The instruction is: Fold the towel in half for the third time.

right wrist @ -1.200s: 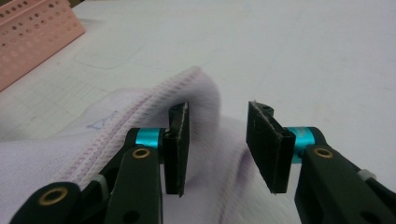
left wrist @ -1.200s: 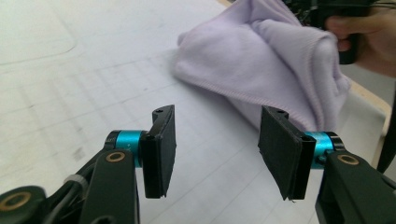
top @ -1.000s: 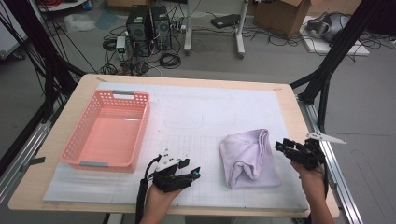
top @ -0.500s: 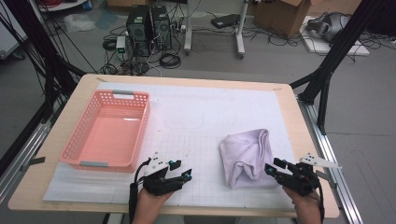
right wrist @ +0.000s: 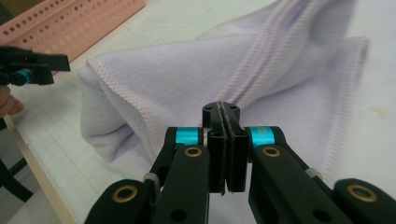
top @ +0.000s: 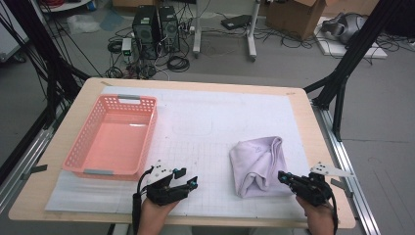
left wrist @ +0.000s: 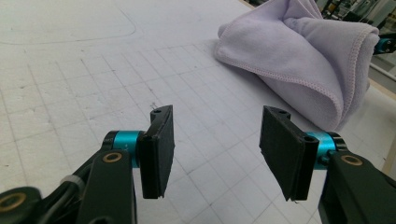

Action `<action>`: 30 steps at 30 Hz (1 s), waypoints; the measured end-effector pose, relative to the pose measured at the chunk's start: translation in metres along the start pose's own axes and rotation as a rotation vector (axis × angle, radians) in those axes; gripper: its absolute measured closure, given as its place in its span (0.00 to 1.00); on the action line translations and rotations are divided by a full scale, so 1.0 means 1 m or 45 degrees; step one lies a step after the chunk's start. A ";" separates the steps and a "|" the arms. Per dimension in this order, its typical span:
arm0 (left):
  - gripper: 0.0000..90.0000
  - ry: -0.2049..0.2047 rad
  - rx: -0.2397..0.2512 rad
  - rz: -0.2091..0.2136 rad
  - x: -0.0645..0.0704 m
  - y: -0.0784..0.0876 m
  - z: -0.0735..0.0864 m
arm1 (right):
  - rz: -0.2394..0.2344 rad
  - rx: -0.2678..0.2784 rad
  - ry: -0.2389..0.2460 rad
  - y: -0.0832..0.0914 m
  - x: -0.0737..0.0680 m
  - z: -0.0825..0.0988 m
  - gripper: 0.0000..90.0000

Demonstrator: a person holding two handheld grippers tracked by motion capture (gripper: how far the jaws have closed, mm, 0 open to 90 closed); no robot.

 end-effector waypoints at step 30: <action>0.51 -0.007 -0.015 -0.017 -0.002 0.000 0.003 | 0.319 -0.125 0.056 0.019 0.013 0.002 0.69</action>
Point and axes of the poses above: each handheld gripper's, and its own axes: y roughly backward along the jaws, z roughly out of its underside, x roughly to its right, the point moved 3 cm from there along -y, roughly forward along the jaws, and after that the axes turned 2 degrees about -y, right-handed, at the moved point
